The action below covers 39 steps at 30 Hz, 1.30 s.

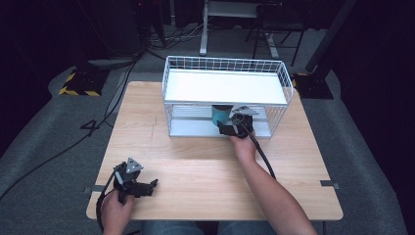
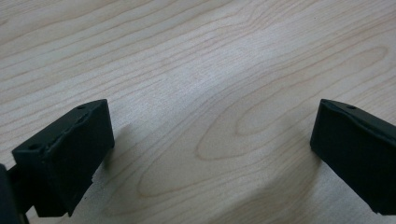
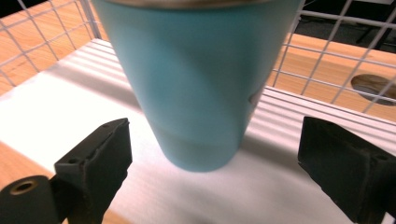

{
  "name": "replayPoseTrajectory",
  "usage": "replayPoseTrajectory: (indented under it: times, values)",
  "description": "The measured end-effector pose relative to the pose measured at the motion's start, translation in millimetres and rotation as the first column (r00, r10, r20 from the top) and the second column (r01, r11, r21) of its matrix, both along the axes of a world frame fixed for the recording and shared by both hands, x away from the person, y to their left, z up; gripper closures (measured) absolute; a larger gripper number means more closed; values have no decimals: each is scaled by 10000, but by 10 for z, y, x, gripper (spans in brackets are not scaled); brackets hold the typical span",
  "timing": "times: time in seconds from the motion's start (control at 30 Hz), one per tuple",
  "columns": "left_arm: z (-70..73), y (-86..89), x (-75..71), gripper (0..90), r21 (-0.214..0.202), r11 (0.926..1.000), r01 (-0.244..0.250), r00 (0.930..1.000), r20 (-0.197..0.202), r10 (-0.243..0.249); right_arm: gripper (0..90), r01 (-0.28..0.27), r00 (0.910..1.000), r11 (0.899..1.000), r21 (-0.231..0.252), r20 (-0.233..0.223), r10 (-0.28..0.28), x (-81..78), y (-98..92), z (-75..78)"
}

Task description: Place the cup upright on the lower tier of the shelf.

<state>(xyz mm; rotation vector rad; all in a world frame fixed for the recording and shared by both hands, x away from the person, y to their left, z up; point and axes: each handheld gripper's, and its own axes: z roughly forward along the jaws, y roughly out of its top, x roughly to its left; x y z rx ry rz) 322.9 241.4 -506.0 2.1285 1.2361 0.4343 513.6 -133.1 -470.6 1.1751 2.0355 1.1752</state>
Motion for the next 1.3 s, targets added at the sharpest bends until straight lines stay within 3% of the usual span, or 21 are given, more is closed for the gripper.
replayPoseTrajectory:
  times: [0.27,0.6,1.07,1.3]
  values:
    - [1,15,30,0,63,9999,148,9999,38,-149,111,-228,9997,9995,240,-62,230,-191,-92,142]
    - [2,9,57,0,47,9998,205,9998,-3,-205,127,-1141,9935,9932,248,-21,1142,-519,-189,356]
    - [0,12,41,0,69,9999,138,9999,51,-138,136,-1638,9861,9861,269,-227,1645,-806,-489,460]
    - [-1,10,37,1,31,9999,123,9999,30,-123,157,-1920,9807,9814,-10,-388,1918,-950,-681,467]
